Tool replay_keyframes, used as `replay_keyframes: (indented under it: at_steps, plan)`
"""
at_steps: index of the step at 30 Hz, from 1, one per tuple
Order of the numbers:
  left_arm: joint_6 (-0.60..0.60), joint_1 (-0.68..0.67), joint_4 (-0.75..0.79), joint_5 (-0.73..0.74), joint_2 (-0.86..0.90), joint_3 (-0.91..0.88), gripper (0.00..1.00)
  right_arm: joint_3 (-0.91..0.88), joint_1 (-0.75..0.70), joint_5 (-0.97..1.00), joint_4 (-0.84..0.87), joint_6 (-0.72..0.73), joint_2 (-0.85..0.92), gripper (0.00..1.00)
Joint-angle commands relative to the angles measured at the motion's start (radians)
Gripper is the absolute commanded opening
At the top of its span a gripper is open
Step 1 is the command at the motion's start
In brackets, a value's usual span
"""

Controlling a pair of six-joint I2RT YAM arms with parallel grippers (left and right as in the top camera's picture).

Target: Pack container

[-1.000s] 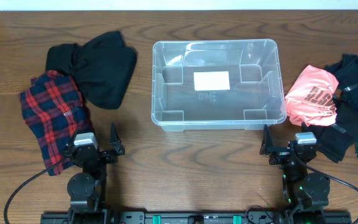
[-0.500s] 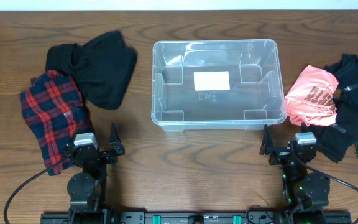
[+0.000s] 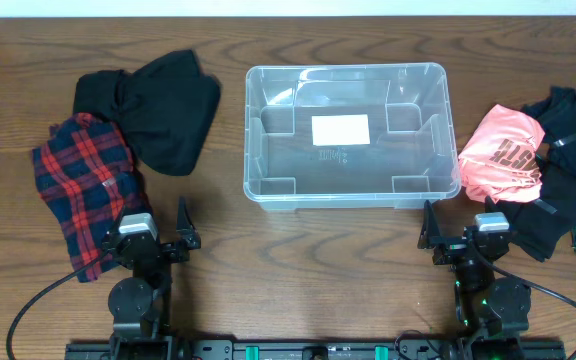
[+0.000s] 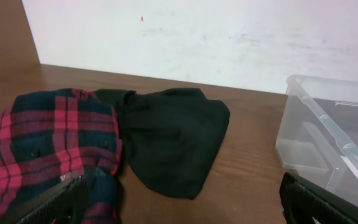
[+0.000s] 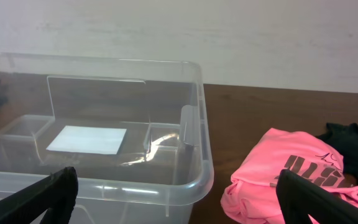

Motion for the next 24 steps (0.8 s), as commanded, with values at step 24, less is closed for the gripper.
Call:
replay_keyframes:
  at_steps: [24]
  plan:
    - [-0.047, -0.002, -0.030, -0.008, -0.005, -0.021, 0.98, -0.002, -0.014, -0.005, -0.004, 0.016, -0.009, 0.99]
